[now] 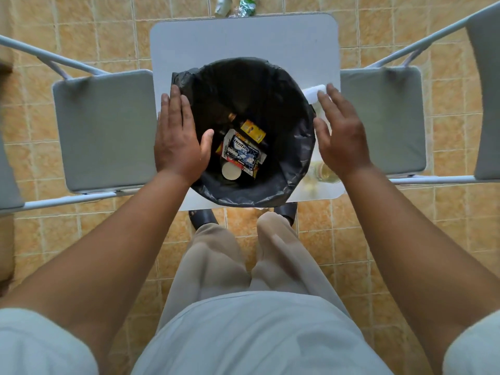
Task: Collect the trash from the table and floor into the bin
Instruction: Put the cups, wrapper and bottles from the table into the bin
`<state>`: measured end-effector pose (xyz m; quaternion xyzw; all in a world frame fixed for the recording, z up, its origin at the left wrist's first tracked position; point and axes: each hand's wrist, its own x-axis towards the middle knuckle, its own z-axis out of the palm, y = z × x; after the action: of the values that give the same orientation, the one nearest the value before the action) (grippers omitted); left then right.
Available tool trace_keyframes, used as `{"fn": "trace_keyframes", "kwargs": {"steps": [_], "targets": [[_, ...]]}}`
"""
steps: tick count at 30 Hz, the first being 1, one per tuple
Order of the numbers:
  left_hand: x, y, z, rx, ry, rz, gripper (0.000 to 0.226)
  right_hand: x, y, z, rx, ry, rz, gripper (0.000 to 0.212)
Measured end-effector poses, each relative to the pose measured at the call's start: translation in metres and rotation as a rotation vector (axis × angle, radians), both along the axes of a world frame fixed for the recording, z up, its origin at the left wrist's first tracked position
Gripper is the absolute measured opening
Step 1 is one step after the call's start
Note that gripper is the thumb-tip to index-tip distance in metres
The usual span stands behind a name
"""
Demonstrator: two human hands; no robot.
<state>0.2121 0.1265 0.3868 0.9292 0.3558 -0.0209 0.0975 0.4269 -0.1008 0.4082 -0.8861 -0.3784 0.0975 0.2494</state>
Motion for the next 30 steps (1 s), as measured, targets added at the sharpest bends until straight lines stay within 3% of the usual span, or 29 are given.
{"fn": "trace_keyframes", "kwargs": {"steps": [4, 8, 16, 22, 26, 30], "targets": [[0.001, 0.000, -0.002, 0.014, 0.012, -0.003, 0.078, -0.005, -0.056, -0.017, -0.195, 0.031, -0.110, 0.037], [0.000, 0.001, -0.004, 0.039, 0.023, -0.020, 0.079, -0.020, -0.092, -0.039, -0.402, 0.140, -0.091, 0.046], [0.001, 0.001, -0.004, 0.037, 0.022, -0.019, 0.079, -0.028, -0.099, -0.040, -0.272, 0.165, -0.200, 0.041], [0.000, 0.001, -0.004, 0.031, 0.002, -0.027, 0.077, -0.016, -0.078, 0.028, 0.177, 0.020, -0.329, 0.038], [-0.001, 0.001, -0.004, 0.016, -0.007, -0.016, 0.076, -0.002, -0.052, 0.088, 0.463, -0.197, -0.227, 0.022], [-0.002, 0.001, -0.002, -0.007, -0.014, -0.010, 0.075, 0.005, -0.015, 0.124, 0.643, -0.283, -0.107, 0.026]]}}
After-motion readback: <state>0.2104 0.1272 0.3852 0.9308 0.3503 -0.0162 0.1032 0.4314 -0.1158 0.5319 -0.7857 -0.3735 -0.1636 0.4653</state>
